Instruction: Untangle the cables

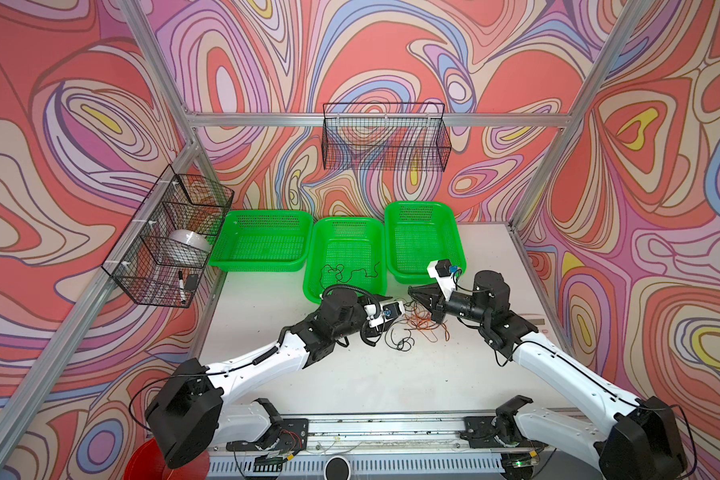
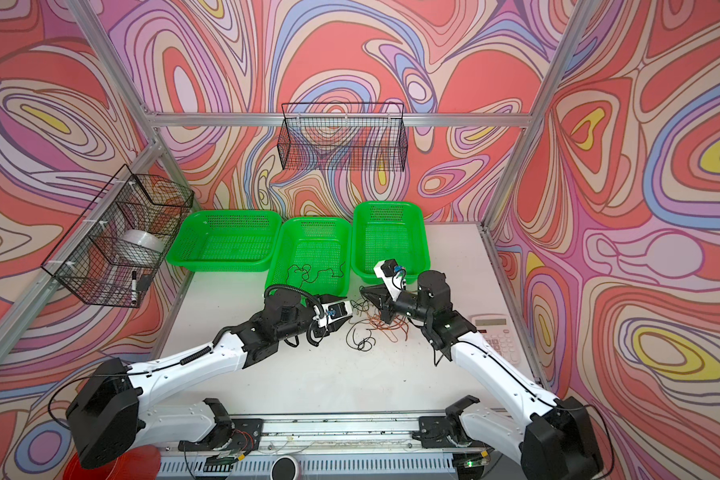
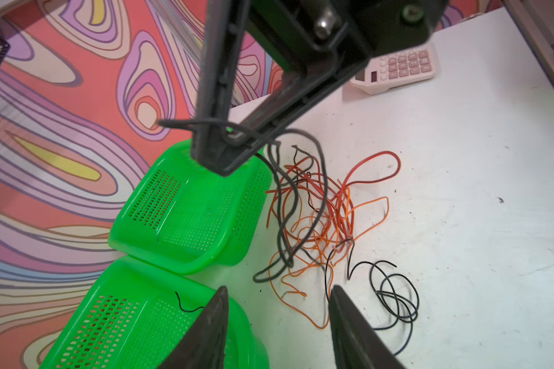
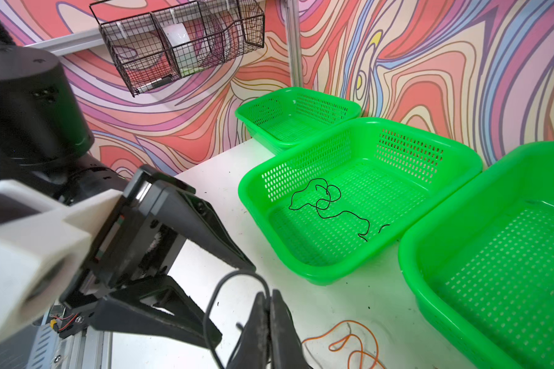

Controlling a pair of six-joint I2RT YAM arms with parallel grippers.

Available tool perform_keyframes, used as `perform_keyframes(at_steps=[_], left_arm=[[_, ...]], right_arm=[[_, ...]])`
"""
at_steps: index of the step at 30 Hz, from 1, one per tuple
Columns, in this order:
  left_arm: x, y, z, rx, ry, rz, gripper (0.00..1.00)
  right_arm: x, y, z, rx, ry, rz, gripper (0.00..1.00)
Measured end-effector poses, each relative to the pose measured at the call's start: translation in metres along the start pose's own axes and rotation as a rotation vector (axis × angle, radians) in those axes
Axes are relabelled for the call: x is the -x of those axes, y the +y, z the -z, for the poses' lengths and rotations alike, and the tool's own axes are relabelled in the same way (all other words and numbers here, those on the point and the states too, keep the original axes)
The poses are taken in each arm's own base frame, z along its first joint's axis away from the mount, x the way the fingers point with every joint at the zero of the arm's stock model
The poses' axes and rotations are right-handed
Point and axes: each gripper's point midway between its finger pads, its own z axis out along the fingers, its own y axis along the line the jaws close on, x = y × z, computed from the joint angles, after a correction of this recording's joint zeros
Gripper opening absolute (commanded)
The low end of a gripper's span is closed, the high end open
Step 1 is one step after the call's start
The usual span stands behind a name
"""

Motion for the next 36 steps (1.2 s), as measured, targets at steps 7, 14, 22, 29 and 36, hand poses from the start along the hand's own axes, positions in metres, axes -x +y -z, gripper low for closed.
perform_keyframes(at_steps=[7, 14, 22, 29, 36], left_arm=[[0.023, 0.01, 0.001, 0.04, -0.092, 0.093, 0.44], [0.05, 0.022, -0.012, 0.033, -0.171, 0.22, 0.46], [0.053, 0.023, -0.027, 0.013, -0.193, 0.379, 0.46], [0.055, 0.014, -0.046, -0.015, -0.206, 0.444, 0.45], [0.054, 0.019, -0.049, 0.016, -0.214, 0.469, 0.28]], right_arm=[[-0.002, -0.007, -0.003, -0.028, 0.004, -0.007, 0.0], [0.004, -0.02, -0.002, -0.1, -0.021, 0.003, 0.0], [0.009, -0.033, -0.001, -0.203, -0.04, 0.016, 0.0], [0.018, -0.029, -0.006, -0.246, -0.045, 0.076, 0.0], [0.023, -0.027, -0.006, -0.28, -0.048, 0.137, 0.0]])
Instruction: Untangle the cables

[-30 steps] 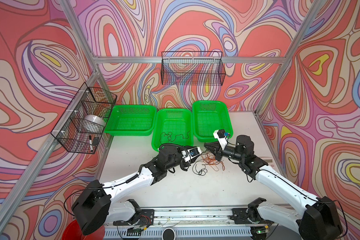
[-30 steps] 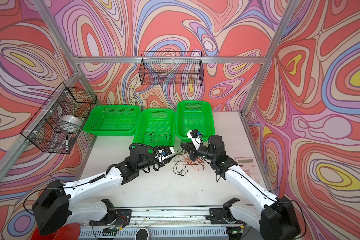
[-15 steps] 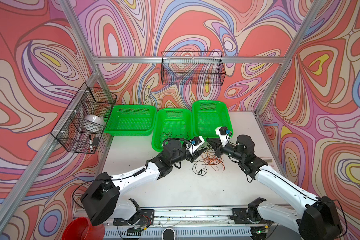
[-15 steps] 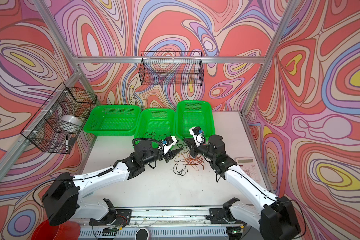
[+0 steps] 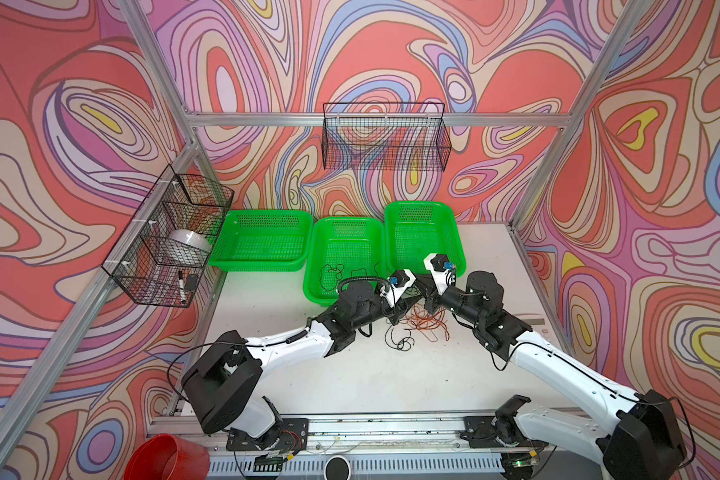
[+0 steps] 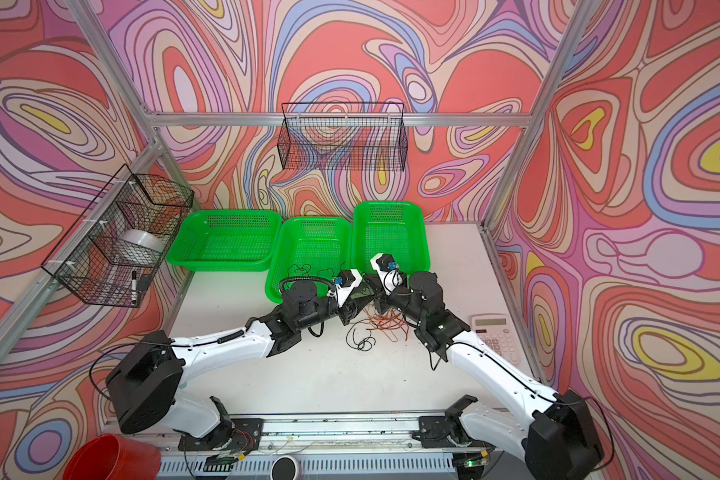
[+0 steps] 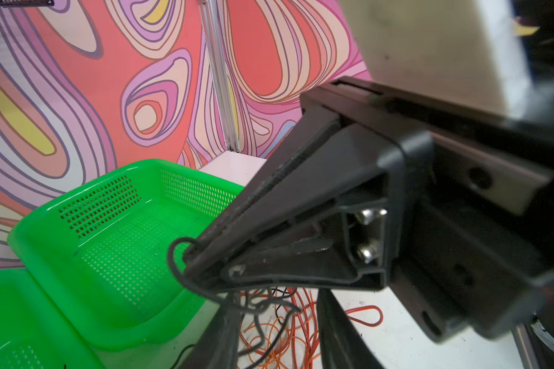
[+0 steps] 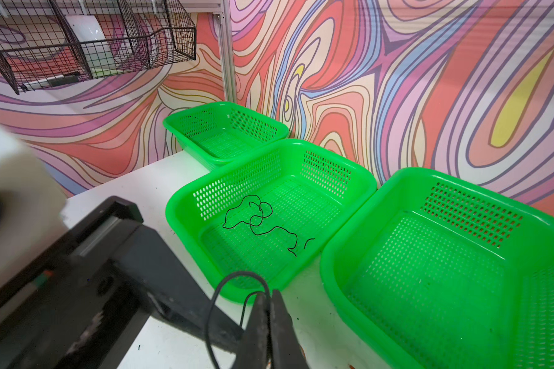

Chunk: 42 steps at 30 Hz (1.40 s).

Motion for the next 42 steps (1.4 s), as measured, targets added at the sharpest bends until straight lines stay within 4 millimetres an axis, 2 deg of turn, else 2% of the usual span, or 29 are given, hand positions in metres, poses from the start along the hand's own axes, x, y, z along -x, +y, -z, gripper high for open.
perform_keyframes(at_steps=[4, 12, 15, 22, 25, 29, 34, 38, 41, 42], left_arm=[[0.008, 0.004, 0.0, 0.021, -0.031, -0.005, 0.19], [0.017, 0.009, 0.001, 0.053, -0.066, -0.023, 0.18], [0.018, 0.012, 0.001, 0.071, -0.071, -0.026, 0.14], [0.021, 0.033, 0.006, 0.197, -0.072, -0.032, 0.04], [0.022, 0.047, 0.011, 0.282, -0.064, -0.037, 0.04], [0.011, 0.06, 0.016, 0.366, -0.011, -0.054, 0.03], [0.005, 0.055, 0.018, 0.372, 0.022, -0.069, 0.04], [0.003, 0.052, 0.024, 0.366, 0.036, -0.076, 0.04], [-0.003, 0.048, 0.029, 0.355, 0.066, -0.09, 0.11], [-0.006, 0.046, 0.031, 0.346, 0.076, -0.095, 0.17]], right_arm=[[0.004, -0.004, 0.003, -0.028, -0.01, 0.023, 0.0], [0.004, -0.005, 0.007, -0.036, -0.016, 0.049, 0.0], [0.004, -0.005, 0.007, -0.036, -0.015, 0.051, 0.0], [0.001, -0.005, 0.007, -0.039, -0.008, 0.056, 0.0], [0.002, -0.006, 0.009, -0.047, -0.009, 0.058, 0.0], [0.006, -0.009, 0.014, -0.076, -0.025, 0.062, 0.0], [0.011, -0.012, 0.021, -0.117, -0.04, 0.067, 0.0], [0.004, -0.016, 0.021, -0.146, -0.008, 0.08, 0.0], [-0.002, -0.016, 0.021, -0.153, 0.019, 0.107, 0.0], [-0.004, -0.016, 0.021, -0.151, 0.032, 0.118, 0.0]])
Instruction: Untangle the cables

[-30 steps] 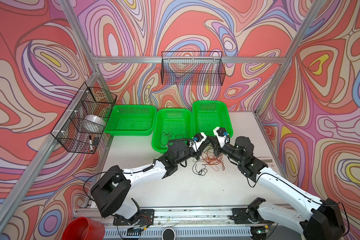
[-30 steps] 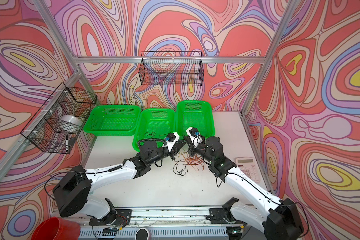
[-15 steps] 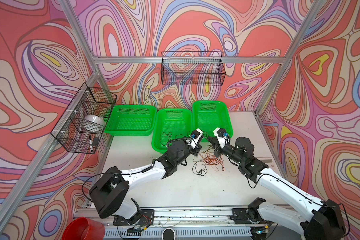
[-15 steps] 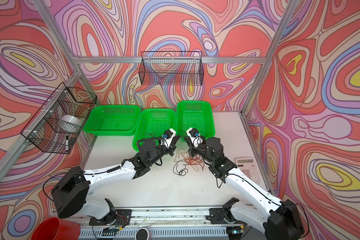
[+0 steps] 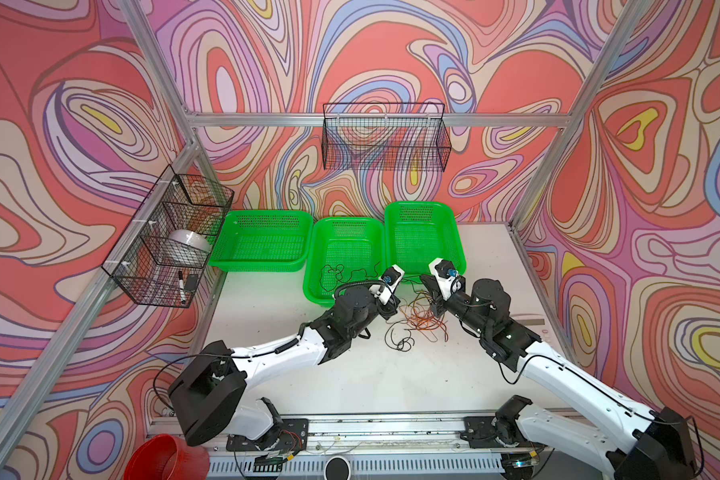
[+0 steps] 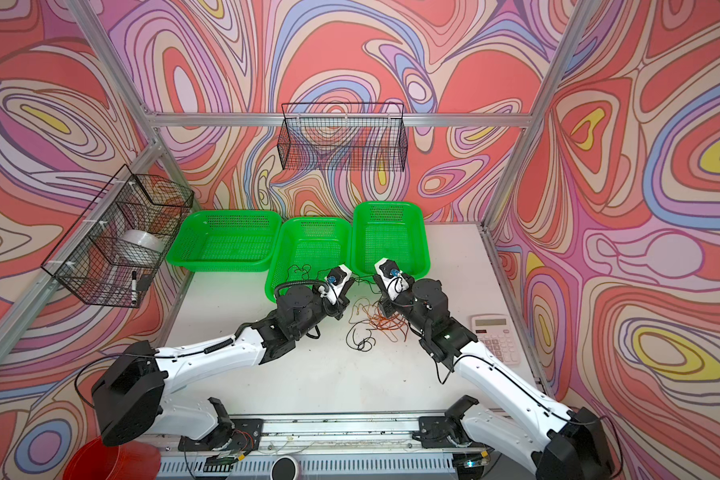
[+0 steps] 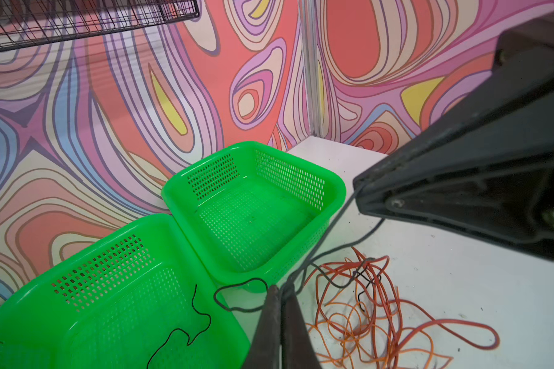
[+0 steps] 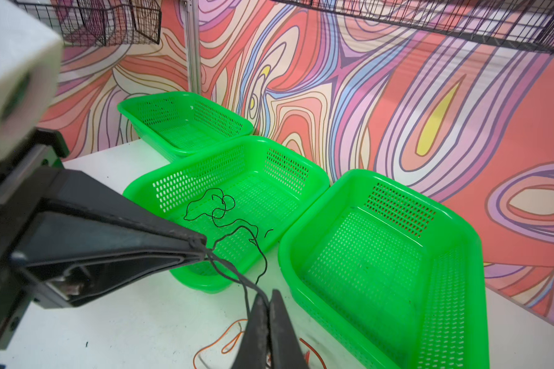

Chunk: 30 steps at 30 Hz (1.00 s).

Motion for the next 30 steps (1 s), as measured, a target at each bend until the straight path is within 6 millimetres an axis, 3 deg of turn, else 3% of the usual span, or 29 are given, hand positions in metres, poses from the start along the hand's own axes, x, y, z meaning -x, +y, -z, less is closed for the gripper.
perform_keyframes(at_steps=[4, 8, 14, 22, 25, 30], left_arm=[[-0.021, -0.002, 0.008, -0.036, 0.065, -0.016, 0.35], [-0.026, -0.01, 0.01, -0.089, 0.079, -0.016, 0.47], [-0.006, -0.011, 0.009, -0.102, 0.04, 0.005, 0.53], [0.051, -0.003, -0.003, -0.087, -0.083, 0.093, 0.57], [0.049, -0.006, -0.013, -0.093, -0.081, 0.107, 0.57], [0.03, -0.013, -0.025, -0.113, -0.028, 0.106, 0.57]], right_arm=[[0.009, -0.014, 0.001, -0.054, 0.009, 0.036, 0.0], [0.025, -0.018, 0.0, -0.061, -0.012, 0.058, 0.0], [0.016, -0.016, -0.003, -0.051, 0.025, 0.072, 0.0], [0.009, -0.013, -0.003, -0.033, 0.051, 0.08, 0.0], [0.009, -0.012, -0.003, -0.028, 0.053, 0.08, 0.0], [0.008, -0.011, -0.003, -0.024, 0.057, 0.079, 0.0]])
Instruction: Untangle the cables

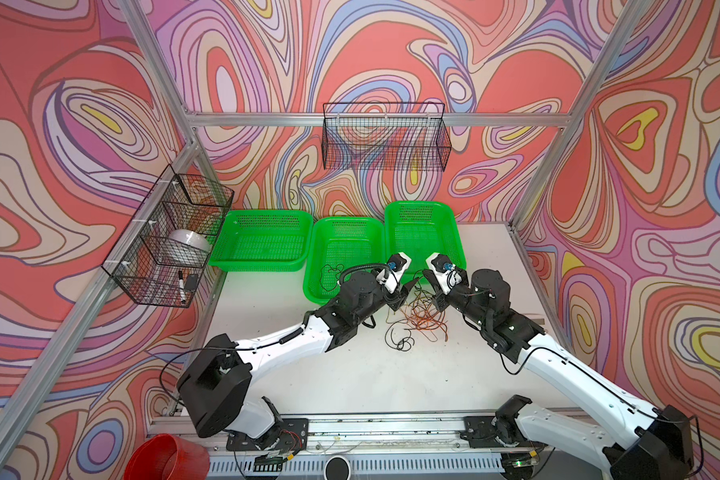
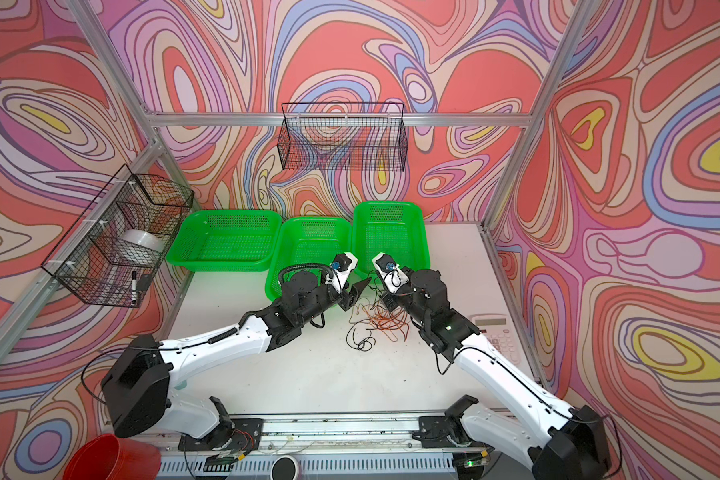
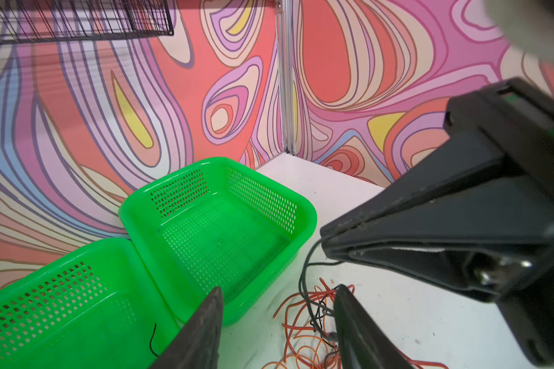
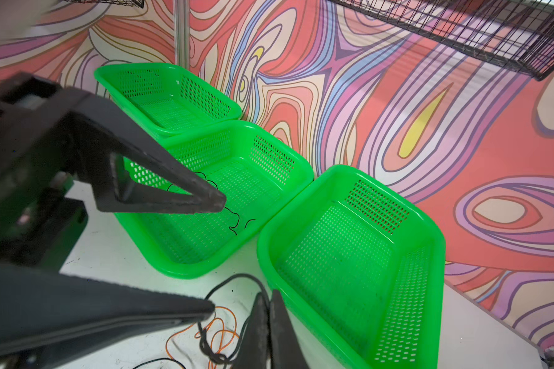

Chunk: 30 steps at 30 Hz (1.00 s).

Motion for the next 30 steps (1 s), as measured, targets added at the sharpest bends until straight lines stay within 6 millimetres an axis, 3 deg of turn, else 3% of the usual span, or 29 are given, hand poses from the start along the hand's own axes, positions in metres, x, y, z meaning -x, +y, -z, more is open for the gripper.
perform_keyframes(at_steps=[4, 7, 11, 13, 19, 20, 22, 23, 28, 30], left_arm=[[-0.003, 0.002, -0.008, 0.016, 0.026, -0.004, 0.57], [0.004, 0.007, -0.014, 0.045, 0.019, -0.004, 0.51], [0.011, 0.01, -0.022, 0.065, 0.008, -0.001, 0.13], [0.011, 0.01, -0.024, 0.064, 0.01, -0.003, 0.06], [0.006, 0.002, -0.024, 0.024, 0.026, -0.01, 0.07], [0.006, 0.0, -0.024, 0.015, 0.028, -0.012, 0.1], [0.006, -0.002, -0.024, 0.001, 0.027, -0.021, 0.31], [0.006, -0.004, -0.024, -0.005, 0.026, -0.025, 0.33], [0.006, -0.007, -0.024, -0.014, 0.027, -0.032, 0.32], [0.007, -0.006, -0.025, -0.013, 0.03, -0.033, 0.2]], right_arm=[[0.0, 0.002, 0.0, 0.011, 0.001, -0.001, 0.0], [0.0, 0.004, 0.001, 0.022, -0.002, -0.002, 0.0], [0.004, 0.004, 0.004, 0.026, -0.014, -0.005, 0.0], [0.006, 0.003, 0.005, 0.021, -0.021, -0.009, 0.0], [0.014, -0.001, 0.007, 0.002, -0.052, -0.021, 0.0], [0.015, -0.001, 0.007, 0.002, -0.055, -0.022, 0.0], [0.014, 0.0, 0.007, 0.004, -0.054, -0.022, 0.0], [0.014, 0.0, 0.007, 0.006, -0.053, -0.022, 0.0], [0.014, 0.002, 0.006, 0.018, -0.054, -0.023, 0.0], [0.014, 0.002, 0.007, 0.019, -0.055, -0.024, 0.0]])
